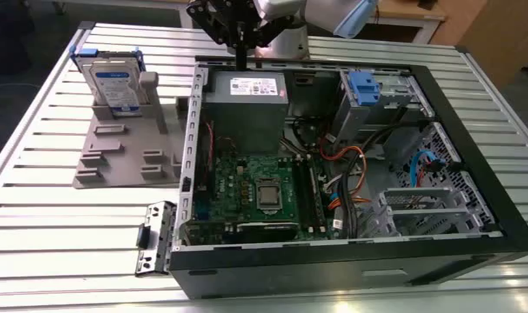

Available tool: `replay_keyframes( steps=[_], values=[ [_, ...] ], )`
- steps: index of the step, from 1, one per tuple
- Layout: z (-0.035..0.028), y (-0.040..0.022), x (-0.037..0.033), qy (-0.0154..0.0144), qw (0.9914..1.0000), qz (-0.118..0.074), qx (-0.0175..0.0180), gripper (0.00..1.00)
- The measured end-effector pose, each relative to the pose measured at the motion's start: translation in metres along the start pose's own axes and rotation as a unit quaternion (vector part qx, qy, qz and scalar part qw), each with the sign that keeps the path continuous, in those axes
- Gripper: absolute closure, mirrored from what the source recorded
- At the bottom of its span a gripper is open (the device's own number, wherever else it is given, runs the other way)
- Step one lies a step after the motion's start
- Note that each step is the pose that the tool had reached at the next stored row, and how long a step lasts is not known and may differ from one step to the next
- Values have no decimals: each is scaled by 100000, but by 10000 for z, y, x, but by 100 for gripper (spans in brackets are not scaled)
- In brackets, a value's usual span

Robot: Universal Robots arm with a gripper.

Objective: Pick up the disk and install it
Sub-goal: 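Reach for the disk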

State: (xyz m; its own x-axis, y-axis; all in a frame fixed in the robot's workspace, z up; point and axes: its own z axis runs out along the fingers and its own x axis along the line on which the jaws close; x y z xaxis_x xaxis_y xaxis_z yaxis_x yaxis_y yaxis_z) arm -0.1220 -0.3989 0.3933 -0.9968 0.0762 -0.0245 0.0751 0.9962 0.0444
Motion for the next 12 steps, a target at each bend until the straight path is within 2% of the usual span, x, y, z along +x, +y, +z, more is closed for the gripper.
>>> replay_keyframes(
  steps=[6,12],
  values=[
    [0,-2,25,-3,100000,-1,0,90],
    [-2,-6,79,-5,100000,-5,3,90]
  ],
)
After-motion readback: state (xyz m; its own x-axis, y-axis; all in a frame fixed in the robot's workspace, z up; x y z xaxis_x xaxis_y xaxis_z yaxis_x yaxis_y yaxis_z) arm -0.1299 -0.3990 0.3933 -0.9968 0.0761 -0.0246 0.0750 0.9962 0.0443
